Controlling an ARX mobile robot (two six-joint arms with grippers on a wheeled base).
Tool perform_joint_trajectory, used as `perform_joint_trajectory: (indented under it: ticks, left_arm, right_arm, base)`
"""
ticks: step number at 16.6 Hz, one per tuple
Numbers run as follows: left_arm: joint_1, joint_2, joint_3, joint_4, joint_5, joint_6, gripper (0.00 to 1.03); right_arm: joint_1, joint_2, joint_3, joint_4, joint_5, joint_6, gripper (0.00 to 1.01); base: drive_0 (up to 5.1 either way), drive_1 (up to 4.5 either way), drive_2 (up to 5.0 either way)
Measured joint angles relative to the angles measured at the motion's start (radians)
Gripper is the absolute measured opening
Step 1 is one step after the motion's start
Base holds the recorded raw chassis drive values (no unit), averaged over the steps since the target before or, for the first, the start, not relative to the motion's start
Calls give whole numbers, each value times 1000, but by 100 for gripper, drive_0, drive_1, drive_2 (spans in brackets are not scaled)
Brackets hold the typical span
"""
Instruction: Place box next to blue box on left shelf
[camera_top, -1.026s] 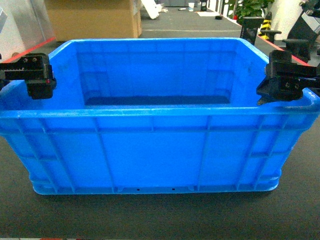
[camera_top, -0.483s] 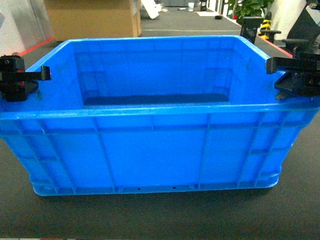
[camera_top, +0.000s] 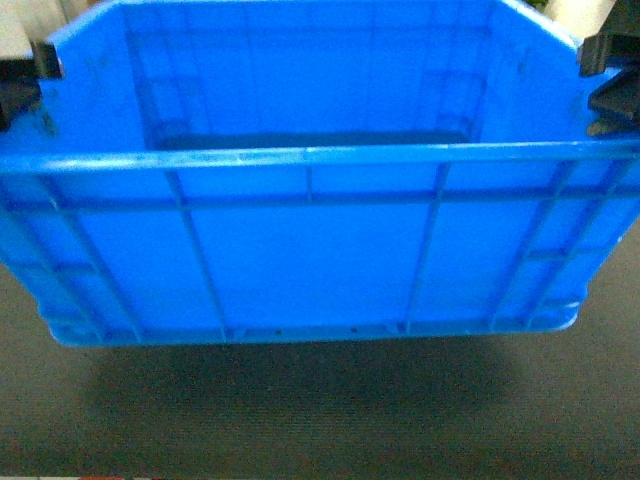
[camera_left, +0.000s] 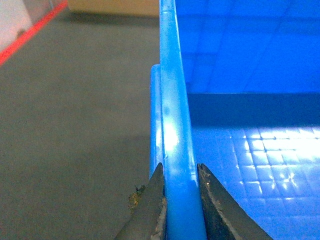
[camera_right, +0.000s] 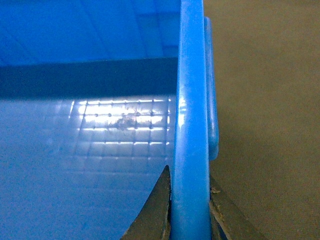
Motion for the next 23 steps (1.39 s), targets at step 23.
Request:
perform_joint_trajectory:
  ticks: [23]
  left_arm:
    - [-15,-114,-79,83,-2,-2,11]
  right_arm:
    - [12,-128,-110,117,51,-64,10]
  base:
    - [-66,-66,-66]
